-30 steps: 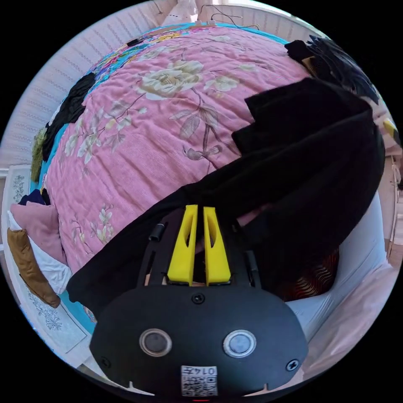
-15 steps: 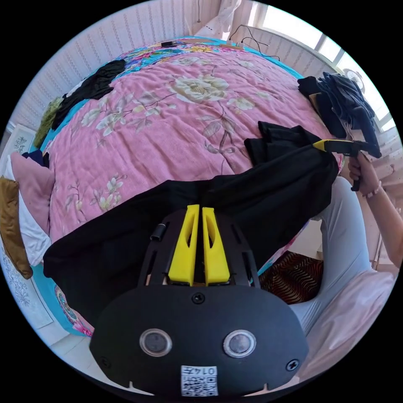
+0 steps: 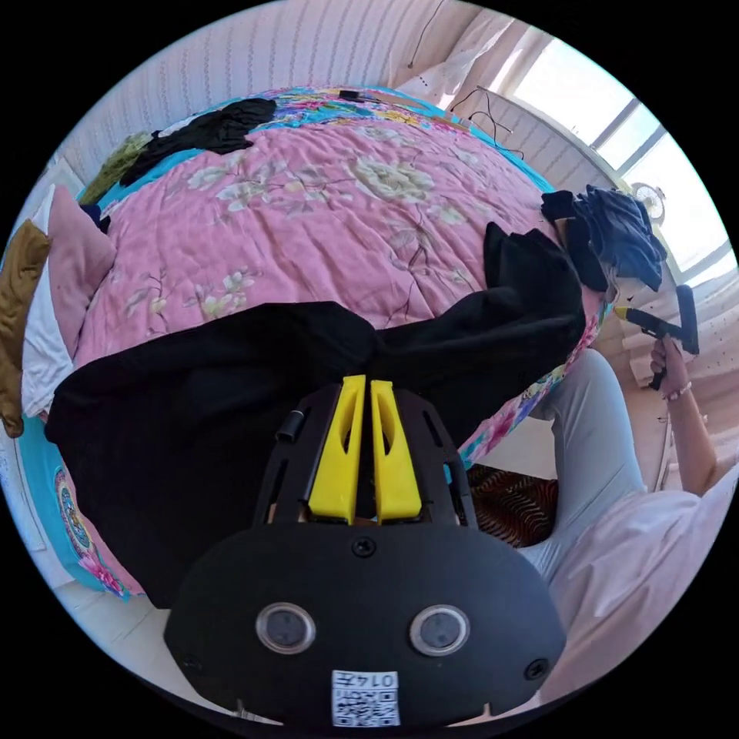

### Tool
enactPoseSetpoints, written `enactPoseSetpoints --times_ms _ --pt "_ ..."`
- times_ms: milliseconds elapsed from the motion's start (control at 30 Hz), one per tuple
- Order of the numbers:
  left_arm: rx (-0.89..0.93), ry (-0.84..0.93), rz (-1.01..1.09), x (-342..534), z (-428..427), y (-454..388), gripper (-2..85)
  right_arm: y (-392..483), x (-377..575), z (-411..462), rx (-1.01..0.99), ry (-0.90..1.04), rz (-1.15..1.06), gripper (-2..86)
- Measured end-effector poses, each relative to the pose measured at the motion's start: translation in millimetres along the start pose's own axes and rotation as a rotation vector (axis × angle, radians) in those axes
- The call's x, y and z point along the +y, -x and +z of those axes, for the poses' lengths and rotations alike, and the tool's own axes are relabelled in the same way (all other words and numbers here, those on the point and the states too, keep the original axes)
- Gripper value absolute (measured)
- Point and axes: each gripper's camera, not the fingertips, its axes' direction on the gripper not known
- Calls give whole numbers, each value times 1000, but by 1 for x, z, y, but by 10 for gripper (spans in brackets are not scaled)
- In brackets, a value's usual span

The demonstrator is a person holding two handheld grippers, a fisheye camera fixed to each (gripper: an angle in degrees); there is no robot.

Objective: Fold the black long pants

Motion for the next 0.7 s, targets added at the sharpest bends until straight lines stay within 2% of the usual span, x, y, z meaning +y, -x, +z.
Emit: enactPoseSetpoints --times_ms 133,233,333,433,467,567,700 --pt "-16 13 0 2 6 2 -10 46 -38 4 57 -24 -182 22" --pt "23 3 -40 6 5 12 -10 84 -86 28 72 41 -311 71" --pt "23 -7 -35 10 1 14 -10 89 -129 67 162 127 -268 101" --pt "6 -15 -12 14 -4 11 -10 70 -147 103 203 283 -202 62" --pt "-1 -31 -2 15 -9 10 -10 66 -144 92 181 233 -181 30" --pt "-2 -94 32 20 -26 6 -10 56 -122 27 85 69 -119 15" --pt "17 -202 115 21 -52 -8 -10 44 -75 -59 89 -39 -72 8"
